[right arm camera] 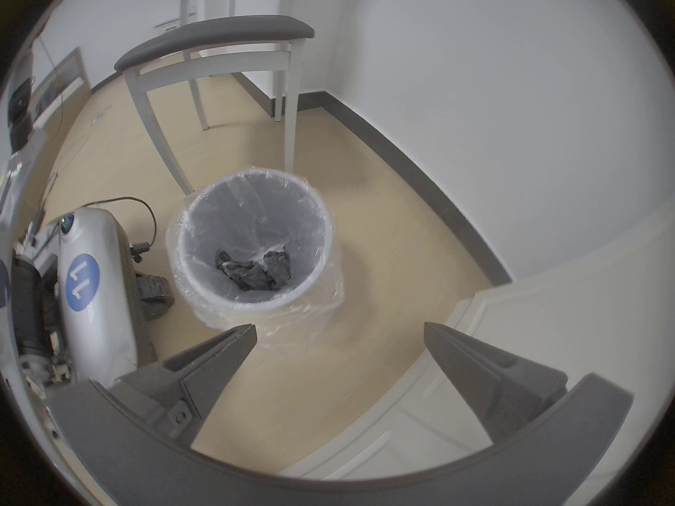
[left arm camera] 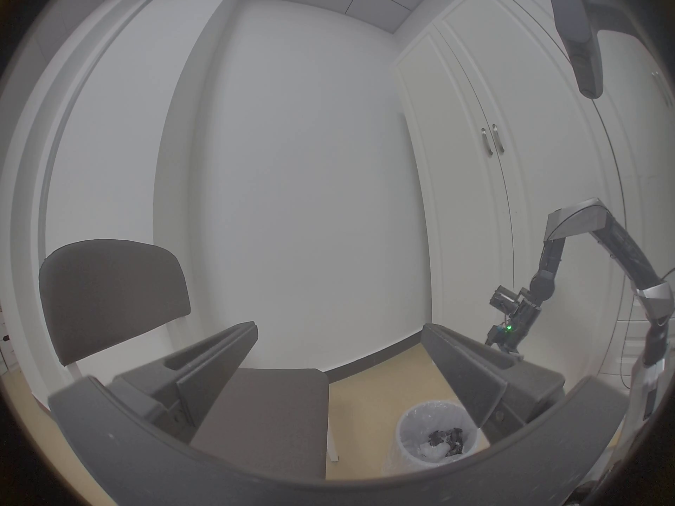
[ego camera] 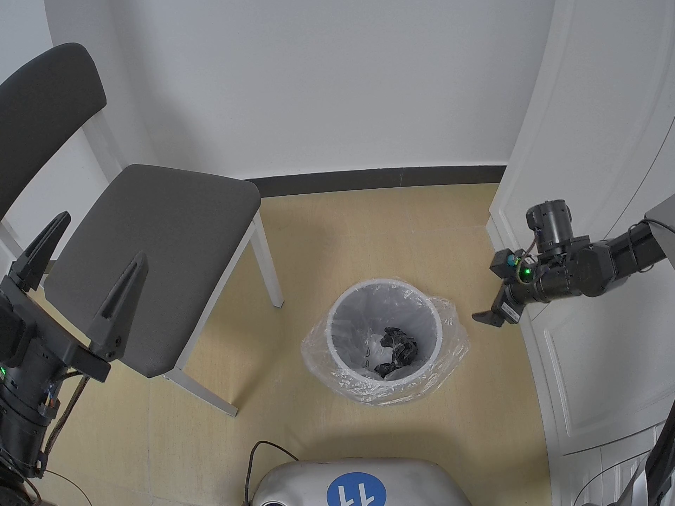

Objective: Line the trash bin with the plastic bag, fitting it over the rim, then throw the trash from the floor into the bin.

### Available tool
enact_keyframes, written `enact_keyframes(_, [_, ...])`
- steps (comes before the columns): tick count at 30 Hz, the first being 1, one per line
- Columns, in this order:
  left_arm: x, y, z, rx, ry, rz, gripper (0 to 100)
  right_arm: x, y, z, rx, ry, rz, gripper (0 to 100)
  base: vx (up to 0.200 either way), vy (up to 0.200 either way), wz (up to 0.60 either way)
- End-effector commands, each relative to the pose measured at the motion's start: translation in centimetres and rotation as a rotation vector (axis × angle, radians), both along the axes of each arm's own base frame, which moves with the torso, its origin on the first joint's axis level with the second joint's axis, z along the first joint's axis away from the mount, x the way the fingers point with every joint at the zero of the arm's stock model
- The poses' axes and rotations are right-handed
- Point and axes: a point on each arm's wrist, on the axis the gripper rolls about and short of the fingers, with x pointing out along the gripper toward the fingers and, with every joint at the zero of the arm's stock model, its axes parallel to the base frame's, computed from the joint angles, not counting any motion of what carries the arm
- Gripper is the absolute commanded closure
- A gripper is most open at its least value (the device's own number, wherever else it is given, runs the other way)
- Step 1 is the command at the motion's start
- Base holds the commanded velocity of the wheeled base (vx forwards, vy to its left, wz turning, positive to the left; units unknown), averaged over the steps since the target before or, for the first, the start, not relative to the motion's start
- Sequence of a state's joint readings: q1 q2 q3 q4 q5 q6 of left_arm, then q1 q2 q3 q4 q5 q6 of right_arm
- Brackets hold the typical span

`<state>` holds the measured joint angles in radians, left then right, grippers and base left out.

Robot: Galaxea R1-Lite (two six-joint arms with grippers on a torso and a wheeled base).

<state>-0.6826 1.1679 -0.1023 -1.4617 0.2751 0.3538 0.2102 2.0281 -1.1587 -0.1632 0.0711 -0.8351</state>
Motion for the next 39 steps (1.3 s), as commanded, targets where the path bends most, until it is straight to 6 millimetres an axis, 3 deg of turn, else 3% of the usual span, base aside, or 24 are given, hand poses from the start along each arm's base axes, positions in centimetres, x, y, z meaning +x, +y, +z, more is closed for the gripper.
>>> enact_keyframes(1, [0.3, -0.2, -0.5, 0.019, 0.026, -0.001, 0, -1.7, -2.4, -2.0, 0.066, 0.077, -0.073, 0, 0.0, 0.0, 0.0])
enact_keyframes(3, [0.3, -0.3, -0.7, 0.024, 0.032, -0.001, 0, -1.7, -2.4, -2.7, 0.071, 0.095, -0.078, 0, 0.0, 0.0, 0.0])
enact_keyframes(12, [0.5, -0.4, -1.0, 0.036, 0.046, -0.001, 0, -0.8, -2.2, -9.9, 0.097, 0.224, -0.044, 0, 0.0, 0.0, 0.0])
enact_keyframes(14, [0.5, -0.4, -1.0, 0.036, 0.046, -0.001, 0, -0.7, -2.1, -10.2, 0.095, 0.227, -0.041, 0, 0.0, 0.0, 0.0])
enact_keyframes(15, [0.5, -0.4, -1.0, 0.037, 0.047, -0.001, 0, 0.0, -2.0, -12.0, 0.093, 0.23, -0.04, 0, 0.0, 0.0, 0.0])
enact_keyframes(18, [0.5, -0.4, -1.0, 0.036, 0.046, -0.001, 0, 1.0, -2.0, -13.6, 0.094, 0.226, -0.04, 0, 0.0, 0.0, 0.0])
enact_keyframes(27, [0.4, -0.4, -1.1, 0.039, 0.053, -0.002, 0, 4.5, -1.3, -16.6, 0.131, 0.213, -0.006, 0, 0.0, 0.0, 0.0])
enact_keyframes(28, [0.4, -0.4, -1.1, 0.039, 0.053, 0.0, 0, 4.8, -1.2, -17.0, 0.142, 0.216, 0.011, 100, 0.0, 0.0, 0.0])
enact_keyframes(32, [0.5, -0.4, -1.4, 0.046, 0.061, 0.0, 0, 5.8, -1.0, -17.8, 0.164, 0.215, 0.03, 100, 0.0, 0.0, 0.0])
enact_keyframes(39, [0.9, -0.7, -1.8, 0.033, 0.097, -0.013, 0, 7.7, -1.7, -17.5, 0.163, 0.256, 0.009, 100, 0.0, 0.0, 0.0])
